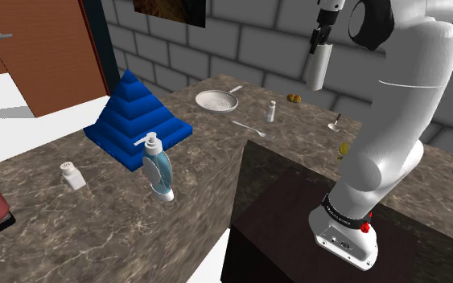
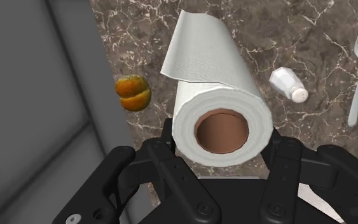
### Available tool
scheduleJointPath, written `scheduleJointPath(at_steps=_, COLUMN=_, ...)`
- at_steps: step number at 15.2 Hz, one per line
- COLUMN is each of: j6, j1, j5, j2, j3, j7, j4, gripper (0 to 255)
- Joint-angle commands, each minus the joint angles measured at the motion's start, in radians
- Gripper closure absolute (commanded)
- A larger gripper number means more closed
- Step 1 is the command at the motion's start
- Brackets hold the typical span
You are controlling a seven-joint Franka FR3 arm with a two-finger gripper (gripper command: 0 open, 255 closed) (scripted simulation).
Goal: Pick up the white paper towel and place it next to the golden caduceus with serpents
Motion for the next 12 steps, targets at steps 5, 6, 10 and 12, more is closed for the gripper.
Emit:
scheduleJointPath(at_steps=5, j6=0.028, j1=0.020, j5=-0.125, j2=-0.213, j3=-0.031, j7=-0.025, j4=-0.201, gripper=255)
scheduleJointPath(at_steps=6, j6=0.028, j1=0.018, j5=-0.144, j2=-0.244, j3=-0.034, j7=-0.030, j4=-0.225, gripper=255)
scheduleJointPath(at_steps=10, j6=0.016, j1=0.001, j5=-0.218, j2=-0.361, j3=-0.045, j7=-0.052, j4=-0.304, gripper=255)
scheduleJointPath(at_steps=12, j6=0.006, j1=-0.012, j5=-0.252, j2=-0.415, j3=-0.050, j7=-0.067, j4=-0.334, gripper=255)
